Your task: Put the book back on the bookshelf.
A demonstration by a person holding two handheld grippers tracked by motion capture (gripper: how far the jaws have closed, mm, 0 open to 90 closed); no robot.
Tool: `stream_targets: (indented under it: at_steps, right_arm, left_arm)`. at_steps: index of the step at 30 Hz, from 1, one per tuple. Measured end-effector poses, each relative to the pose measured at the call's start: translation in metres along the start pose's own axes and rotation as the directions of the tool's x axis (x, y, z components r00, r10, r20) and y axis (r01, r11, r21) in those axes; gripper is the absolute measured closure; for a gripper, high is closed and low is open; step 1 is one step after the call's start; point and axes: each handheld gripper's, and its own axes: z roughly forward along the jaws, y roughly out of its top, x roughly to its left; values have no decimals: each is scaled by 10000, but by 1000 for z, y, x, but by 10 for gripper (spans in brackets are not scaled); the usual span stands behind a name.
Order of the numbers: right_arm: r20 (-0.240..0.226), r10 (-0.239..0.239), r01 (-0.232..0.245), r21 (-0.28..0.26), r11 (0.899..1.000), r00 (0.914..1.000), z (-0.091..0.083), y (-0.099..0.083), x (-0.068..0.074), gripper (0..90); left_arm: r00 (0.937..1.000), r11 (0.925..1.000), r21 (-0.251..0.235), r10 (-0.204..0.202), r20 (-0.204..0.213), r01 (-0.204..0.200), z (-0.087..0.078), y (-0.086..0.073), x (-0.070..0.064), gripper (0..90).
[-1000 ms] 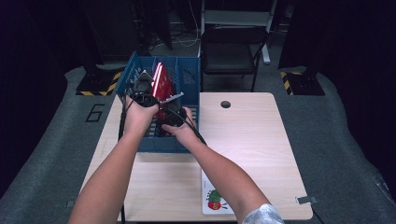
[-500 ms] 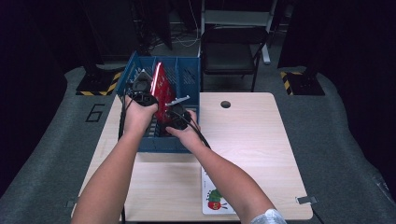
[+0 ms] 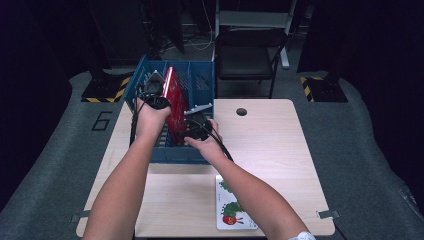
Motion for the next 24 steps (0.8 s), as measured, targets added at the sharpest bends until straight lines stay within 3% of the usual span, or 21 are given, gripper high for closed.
stream_targets:
  at_steps: [2,7,13,24]
  right_arm:
    - [-12,271,-271,277,9992,9996,-6,-1,2,400]
    - [72,-21,21,41,10000,10000,-16,-4,-5,401]
    - [178,265,-265,14,9996,9995,-26,-5,-12,403]
    - [190,236,-234,-75,9997,9995,-33,-7,-16,404]
  left_arm:
    - [10000,10000,15,15,-43,-15,1,2,-2,790]
    - [9999,9999,91,44,-152,-42,2,7,-4,789]
    - [9998,10000,30,28,-202,-28,4,9,-7,788]
    - [9996,10000,45,61,-281,-59,7,15,-8,786]
